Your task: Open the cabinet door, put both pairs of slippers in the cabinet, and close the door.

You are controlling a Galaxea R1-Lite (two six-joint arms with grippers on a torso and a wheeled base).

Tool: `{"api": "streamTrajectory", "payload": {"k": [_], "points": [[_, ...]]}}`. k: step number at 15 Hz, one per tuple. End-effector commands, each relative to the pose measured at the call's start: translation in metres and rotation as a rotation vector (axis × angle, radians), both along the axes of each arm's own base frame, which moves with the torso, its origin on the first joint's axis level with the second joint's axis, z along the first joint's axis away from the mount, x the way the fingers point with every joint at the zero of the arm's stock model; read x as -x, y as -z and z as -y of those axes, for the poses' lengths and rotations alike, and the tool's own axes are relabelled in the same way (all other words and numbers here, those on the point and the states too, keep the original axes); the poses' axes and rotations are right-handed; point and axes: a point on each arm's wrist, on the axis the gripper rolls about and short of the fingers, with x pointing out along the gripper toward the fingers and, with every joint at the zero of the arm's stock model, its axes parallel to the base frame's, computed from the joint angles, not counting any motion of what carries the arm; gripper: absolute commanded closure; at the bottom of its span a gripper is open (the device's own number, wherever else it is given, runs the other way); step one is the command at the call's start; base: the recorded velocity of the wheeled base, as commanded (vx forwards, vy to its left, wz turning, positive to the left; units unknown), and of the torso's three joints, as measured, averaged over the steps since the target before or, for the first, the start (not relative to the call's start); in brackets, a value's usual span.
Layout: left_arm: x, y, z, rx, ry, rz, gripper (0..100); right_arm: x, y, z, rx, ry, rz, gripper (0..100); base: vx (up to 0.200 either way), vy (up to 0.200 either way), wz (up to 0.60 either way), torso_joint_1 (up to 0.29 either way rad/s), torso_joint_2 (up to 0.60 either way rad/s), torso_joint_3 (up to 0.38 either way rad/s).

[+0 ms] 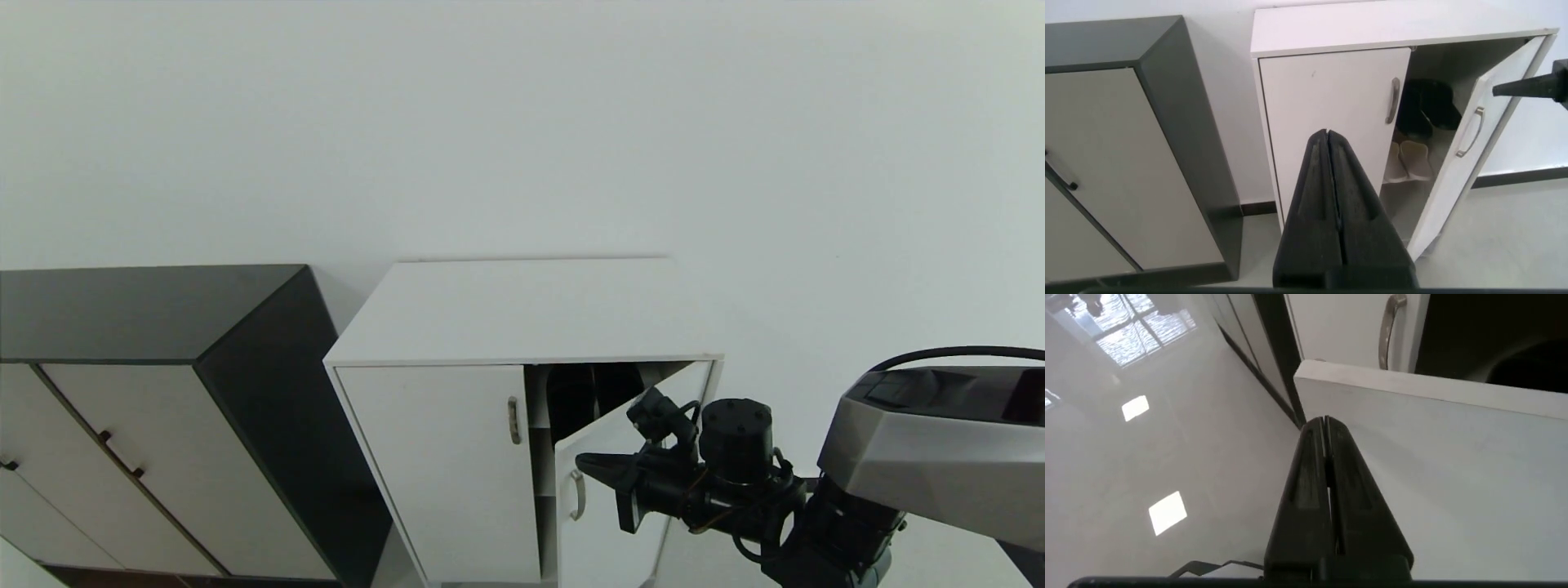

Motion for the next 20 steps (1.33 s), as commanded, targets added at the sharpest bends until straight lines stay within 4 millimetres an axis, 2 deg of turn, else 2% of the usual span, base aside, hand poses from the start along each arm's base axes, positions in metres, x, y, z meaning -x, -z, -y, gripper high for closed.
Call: {"api": "streamTrajectory", "payload": {"k": [1,5,9,14,20], "points": [[0.000,0.000,0.000,0.002,0.000,0.000,100,-0.012,0.000,0.001,0.003,0.030,-0.003,100,0.000,0.000,0.00,0.000,0.00,0.000],[0.000,0.000,0.000,0.002,0.000,0.000,100,-0.044,-0.006,0.008,0.012,0.103,-0.033,100,0.000,0.000,0.00,0.000,0.00,0.000],[0.000,0.000,0.000,0.002,-0.001,-0.001,100,-0.069,-0.006,0.005,0.011,0.130,-0.038,100,0.000,0.000,0.00,0.000,0.00,0.000],[0.000,0.000,0.000,0.003,0.000,0.000,100,-0.073,0.001,0.010,0.024,0.155,-0.051,100,0.000,0.000,0.00,0.000,0.00,0.000],[0.000,0.000,0.000,0.003,-0.001,-0.001,100,-0.089,0.011,0.017,0.034,0.239,-0.042,100,0.000,0.000,0.00,0.000,0.00,0.000]]}}
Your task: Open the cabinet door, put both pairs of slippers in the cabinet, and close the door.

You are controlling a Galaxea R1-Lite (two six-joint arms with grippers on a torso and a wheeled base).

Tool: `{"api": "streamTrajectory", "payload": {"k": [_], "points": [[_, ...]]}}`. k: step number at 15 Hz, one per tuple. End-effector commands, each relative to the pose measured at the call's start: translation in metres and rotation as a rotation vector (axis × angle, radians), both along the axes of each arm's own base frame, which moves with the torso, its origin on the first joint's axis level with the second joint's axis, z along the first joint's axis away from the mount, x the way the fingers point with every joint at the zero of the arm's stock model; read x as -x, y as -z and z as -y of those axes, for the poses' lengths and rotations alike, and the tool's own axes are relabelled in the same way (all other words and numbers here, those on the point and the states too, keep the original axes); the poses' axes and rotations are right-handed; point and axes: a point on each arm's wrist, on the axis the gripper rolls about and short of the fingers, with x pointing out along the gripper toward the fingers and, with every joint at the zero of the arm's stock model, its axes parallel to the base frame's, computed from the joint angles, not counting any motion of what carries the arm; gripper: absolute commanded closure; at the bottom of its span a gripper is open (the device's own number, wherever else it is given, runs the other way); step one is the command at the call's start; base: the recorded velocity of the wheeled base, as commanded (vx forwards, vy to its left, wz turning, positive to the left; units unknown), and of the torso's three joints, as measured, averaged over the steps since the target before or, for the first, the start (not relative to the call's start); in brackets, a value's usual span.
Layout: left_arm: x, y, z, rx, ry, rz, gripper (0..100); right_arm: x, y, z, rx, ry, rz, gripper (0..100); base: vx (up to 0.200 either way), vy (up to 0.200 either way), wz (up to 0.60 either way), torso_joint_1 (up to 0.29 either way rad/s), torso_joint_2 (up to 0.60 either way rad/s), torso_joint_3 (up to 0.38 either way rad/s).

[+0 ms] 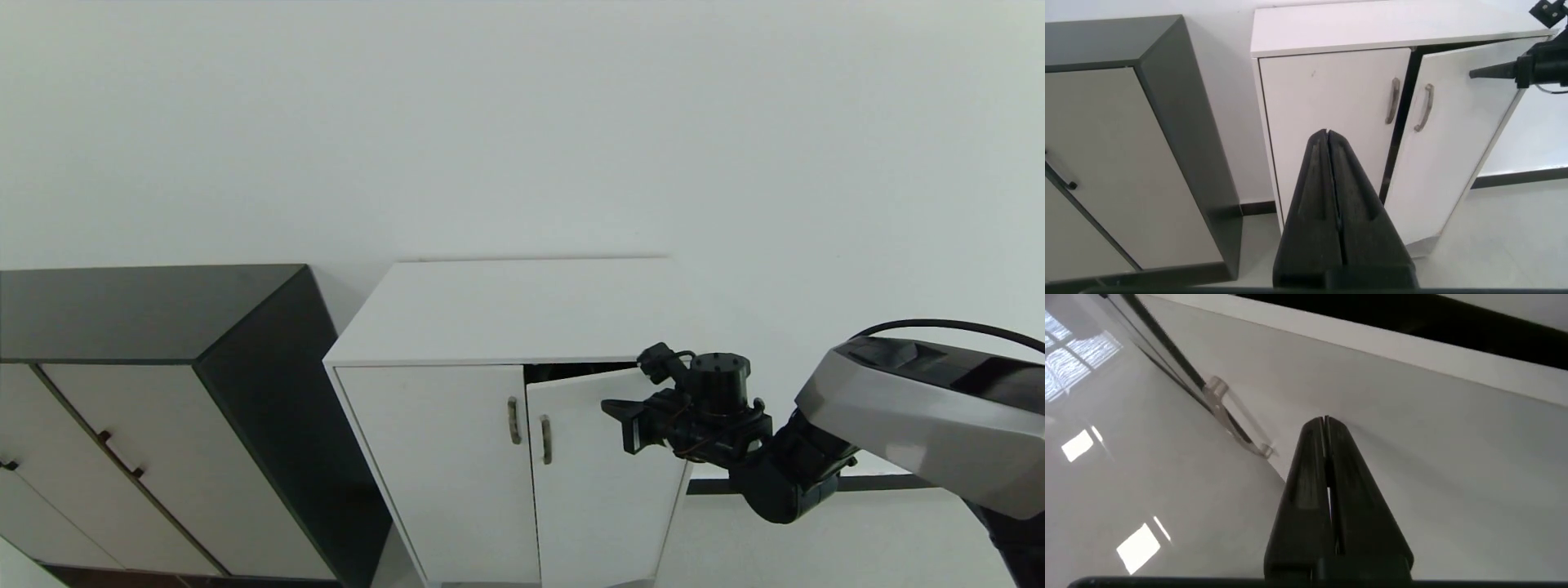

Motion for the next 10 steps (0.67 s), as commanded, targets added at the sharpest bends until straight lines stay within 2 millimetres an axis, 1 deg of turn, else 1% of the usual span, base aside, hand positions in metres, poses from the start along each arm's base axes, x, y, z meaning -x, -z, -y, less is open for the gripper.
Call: {"api": "streamTrajectory", "payload": {"k": [1,5,10], "points": [[0.0000,0.0000,0.0000,0.000,-0.001,0.000,100,-0.0025,0.0047,0.0000,0.002,0.002,-0.005,100,0.000,0.000,0.00,0.000,0.00,0.000],[0.0000,0.0000,0.0000,0.002,-0.001,0.000,100,-0.0070,0.0101,-0.0023,0.004,0.005,-0.004,100,0.000,0.000,0.00,0.000,0.00,0.000],[0.0000,0.0000,0.0000,0.002,-0.001,0.000,100,-0.0103,0.0076,-0.0035,0.002,0.027,0.013,100,0.000,0.000,0.00,0.000,0.00,0.000]]}}
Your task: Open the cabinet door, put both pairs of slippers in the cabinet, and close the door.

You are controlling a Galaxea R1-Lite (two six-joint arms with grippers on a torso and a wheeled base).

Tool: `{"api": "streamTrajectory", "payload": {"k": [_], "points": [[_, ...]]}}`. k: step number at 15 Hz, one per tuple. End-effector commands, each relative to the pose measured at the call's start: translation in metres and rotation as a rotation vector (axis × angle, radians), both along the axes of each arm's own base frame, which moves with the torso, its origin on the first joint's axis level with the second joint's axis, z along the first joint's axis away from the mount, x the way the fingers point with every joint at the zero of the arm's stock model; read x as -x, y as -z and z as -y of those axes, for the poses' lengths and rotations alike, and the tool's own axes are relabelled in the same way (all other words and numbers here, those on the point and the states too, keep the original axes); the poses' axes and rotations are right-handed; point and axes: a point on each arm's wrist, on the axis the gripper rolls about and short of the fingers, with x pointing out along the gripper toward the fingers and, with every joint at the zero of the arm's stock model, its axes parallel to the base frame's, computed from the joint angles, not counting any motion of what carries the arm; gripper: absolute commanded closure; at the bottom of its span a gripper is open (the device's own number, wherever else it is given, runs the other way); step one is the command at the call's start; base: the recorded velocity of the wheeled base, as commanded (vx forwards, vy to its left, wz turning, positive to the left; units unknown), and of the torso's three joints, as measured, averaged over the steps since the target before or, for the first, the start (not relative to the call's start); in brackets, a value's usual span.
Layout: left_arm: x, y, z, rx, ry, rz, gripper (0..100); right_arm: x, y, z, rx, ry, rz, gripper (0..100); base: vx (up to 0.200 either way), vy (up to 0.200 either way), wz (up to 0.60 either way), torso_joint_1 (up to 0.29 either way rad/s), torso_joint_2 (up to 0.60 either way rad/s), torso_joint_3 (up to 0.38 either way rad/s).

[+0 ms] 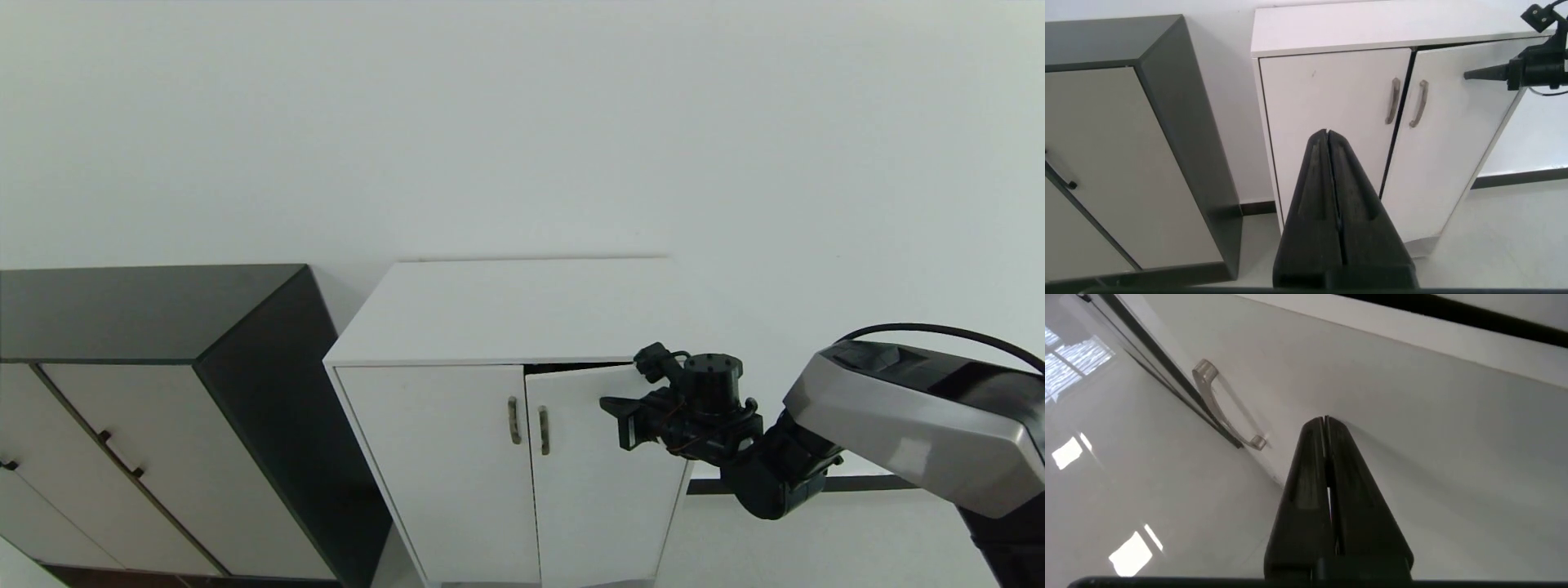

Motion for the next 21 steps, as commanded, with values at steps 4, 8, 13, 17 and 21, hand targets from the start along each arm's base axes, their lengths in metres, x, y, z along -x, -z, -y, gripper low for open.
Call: {"api": "streamTrajectory", "payload": {"k": [4,8,13,17,21], "points": [[0.000,0.000,0.000,-0.001,0.000,-0.001,100,-0.001,0.002,-0.001,0.000,0.000,0.001,100,0.000,0.000,0.00,0.000,0.00,0.000],[0.000,0.000,0.000,-0.001,0.000,-0.001,100,-0.003,0.000,-0.001,-0.003,0.003,0.008,100,0.000,0.000,0.00,0.000,0.00,0.000],[0.000,0.000,0.000,0.000,0.000,0.000,100,-0.007,-0.002,0.002,-0.009,0.013,0.019,100,0.000,0.000,0.00,0.000,0.00,0.000],[0.000,0.000,0.000,0.000,0.000,0.000,100,-0.011,-0.001,0.003,-0.011,0.020,0.020,100,0.000,0.000,0.00,0.000,0.00,0.000],[0.000,0.000,0.000,0.000,0.000,0.000,100,-0.012,-0.001,0.004,-0.011,0.024,0.020,100,0.000,0.000,0.00,0.000,0.00,0.000]]}}
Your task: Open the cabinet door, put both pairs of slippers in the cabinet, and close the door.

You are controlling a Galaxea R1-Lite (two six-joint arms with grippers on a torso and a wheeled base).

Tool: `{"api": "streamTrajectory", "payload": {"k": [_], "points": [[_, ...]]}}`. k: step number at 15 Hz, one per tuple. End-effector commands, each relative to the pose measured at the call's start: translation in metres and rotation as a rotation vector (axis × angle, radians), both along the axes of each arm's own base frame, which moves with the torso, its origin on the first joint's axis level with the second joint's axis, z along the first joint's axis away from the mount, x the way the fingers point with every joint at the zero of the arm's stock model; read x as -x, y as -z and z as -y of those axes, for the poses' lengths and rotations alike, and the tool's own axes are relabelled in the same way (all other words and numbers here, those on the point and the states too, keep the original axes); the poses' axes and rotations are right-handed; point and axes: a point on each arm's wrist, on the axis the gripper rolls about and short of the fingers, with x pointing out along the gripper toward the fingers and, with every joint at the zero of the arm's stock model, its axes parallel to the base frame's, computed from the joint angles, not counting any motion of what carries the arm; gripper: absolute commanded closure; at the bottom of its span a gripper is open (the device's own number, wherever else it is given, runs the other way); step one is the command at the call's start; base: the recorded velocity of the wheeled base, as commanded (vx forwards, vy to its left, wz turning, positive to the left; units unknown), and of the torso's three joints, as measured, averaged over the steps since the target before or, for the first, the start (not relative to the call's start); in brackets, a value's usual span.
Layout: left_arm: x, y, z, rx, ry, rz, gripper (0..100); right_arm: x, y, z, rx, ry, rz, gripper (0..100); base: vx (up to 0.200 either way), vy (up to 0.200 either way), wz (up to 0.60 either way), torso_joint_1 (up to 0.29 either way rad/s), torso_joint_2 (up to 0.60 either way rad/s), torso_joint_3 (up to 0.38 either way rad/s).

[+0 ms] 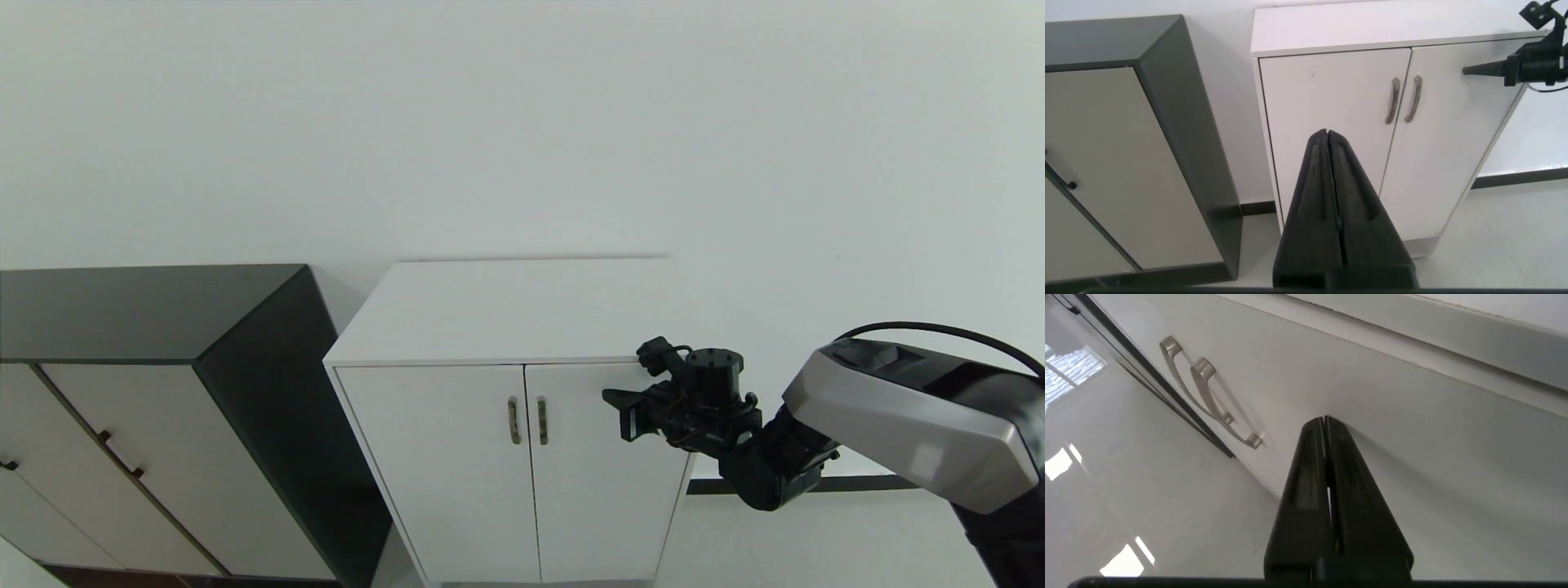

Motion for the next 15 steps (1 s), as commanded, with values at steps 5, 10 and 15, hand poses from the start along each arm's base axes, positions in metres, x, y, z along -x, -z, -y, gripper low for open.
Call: {"api": "streamTrajectory", "payload": {"k": [5,10,15], "points": [[0.0000,0.0000,0.0000,0.000,0.000,0.000,100,-0.0021,0.0013,0.0031,0.006,0.009,-0.013,100,0.000,0.000,0.00,0.000,0.00,0.000],[0.0000,0.0000,0.0000,0.000,0.000,0.000,100,-0.0046,0.0020,0.0064,0.004,0.021,-0.027,100,0.000,0.000,0.00,0.000,0.00,0.000],[0.0000,0.0000,0.0000,0.000,0.000,0.000,100,-0.0078,0.0031,0.0079,-0.007,0.030,-0.035,100,0.000,0.000,0.00,0.000,0.00,0.000]]}}
